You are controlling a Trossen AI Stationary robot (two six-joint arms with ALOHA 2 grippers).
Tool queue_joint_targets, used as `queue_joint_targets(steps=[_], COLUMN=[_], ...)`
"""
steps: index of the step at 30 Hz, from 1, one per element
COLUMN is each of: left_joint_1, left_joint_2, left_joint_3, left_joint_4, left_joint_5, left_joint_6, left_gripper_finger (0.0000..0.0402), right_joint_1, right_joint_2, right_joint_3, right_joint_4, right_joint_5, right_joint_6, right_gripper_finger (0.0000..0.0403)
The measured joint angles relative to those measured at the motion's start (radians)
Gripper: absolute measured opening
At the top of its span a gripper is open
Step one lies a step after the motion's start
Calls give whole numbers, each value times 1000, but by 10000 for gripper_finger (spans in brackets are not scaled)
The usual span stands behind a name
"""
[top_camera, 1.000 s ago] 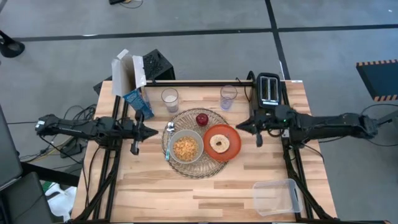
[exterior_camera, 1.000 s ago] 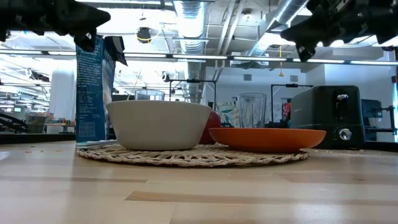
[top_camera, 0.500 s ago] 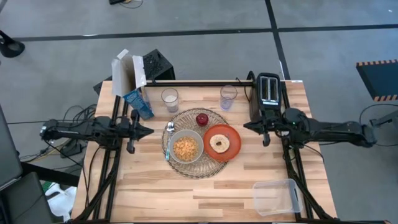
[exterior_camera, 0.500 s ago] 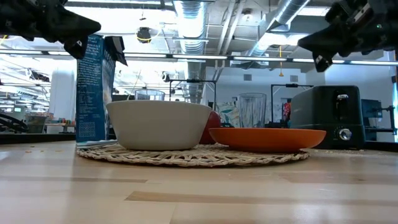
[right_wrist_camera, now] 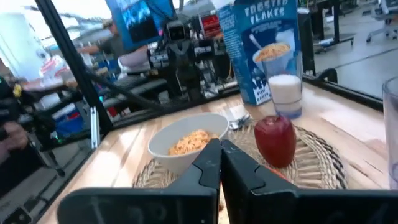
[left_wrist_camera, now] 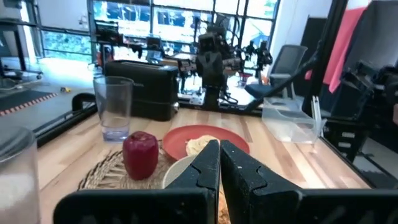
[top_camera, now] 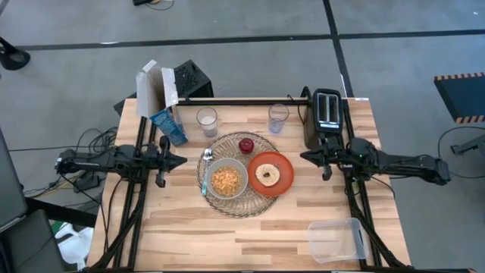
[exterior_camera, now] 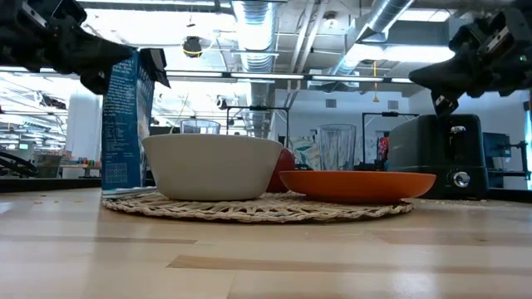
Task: Arrange a breakfast setting
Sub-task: Return to Home Position
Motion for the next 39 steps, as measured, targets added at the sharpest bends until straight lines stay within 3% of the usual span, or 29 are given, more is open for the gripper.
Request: queue_joint_targets(steps=[6, 11, 39], left_joint_1=[0, 0, 0], left_joint_2=[-41, -43, -40], left_joint_3=[-57, -101, -106], left_joint_4=[6, 105, 127], left_joint_5=[-7, -9, -24], left_joint_6=[-26, -13, -23], left_gripper_finger=[0, 0, 0], right_joint_1=[0, 0, -2], right_joint_2=[-61, -77, -80], right_joint_3=[-50, -50, -52], right_joint_4=[6, -1, -113], right_joint_5=[15, 29, 32], right_joint_6=[29, -10, -106], right_gripper_finger=[33, 28, 36])
